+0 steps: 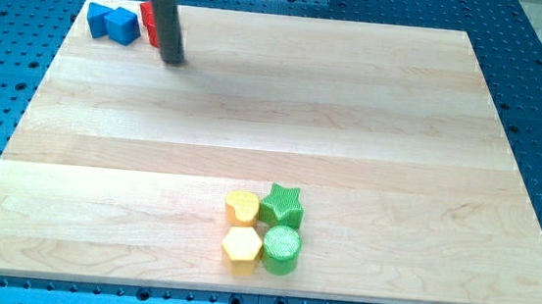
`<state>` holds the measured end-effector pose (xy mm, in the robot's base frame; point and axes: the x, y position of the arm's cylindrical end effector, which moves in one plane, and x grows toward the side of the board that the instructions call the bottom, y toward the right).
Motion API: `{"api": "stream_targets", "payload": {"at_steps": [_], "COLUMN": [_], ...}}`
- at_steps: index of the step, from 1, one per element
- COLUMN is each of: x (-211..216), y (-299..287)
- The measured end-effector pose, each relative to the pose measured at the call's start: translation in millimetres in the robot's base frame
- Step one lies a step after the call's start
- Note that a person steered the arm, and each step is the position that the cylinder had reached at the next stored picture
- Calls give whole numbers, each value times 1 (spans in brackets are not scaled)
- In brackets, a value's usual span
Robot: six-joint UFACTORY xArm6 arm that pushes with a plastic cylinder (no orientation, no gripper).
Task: Move the blue blocks closely to the red blocks
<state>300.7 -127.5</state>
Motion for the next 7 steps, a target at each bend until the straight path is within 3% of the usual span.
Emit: {"api": "stream_targets", "payload": {"at_steps": [3,7], "x": [-109,-108], "y": [23,-83]}}
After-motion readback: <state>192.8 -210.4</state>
